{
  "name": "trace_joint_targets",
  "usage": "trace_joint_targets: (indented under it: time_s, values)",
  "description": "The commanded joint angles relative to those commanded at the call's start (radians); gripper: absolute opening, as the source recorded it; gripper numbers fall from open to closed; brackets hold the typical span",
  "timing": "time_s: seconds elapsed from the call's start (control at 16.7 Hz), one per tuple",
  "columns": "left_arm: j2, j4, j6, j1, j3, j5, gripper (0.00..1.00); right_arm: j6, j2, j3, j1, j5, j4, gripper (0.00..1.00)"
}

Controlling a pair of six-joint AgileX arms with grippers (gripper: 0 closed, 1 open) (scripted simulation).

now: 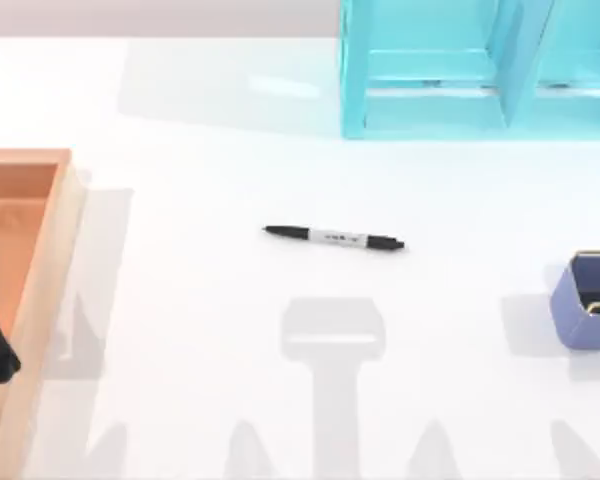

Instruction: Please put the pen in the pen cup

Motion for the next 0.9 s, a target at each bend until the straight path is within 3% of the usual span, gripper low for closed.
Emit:
trace_joint_targets:
  time_s: [0.42, 0.9]
  values:
    - [0.0, 0.0, 0.0, 0.0, 0.0, 0.0, 1.0, -0.043, 0.145, 0.12, 0.061, -0.015, -0.079, 1.0]
    - [0.0, 0.0, 0.0, 0.0, 0.0, 0.0, 1.0, -0.239, 0.794, 0.657, 0.254, -0.006, -0.419, 1.0]
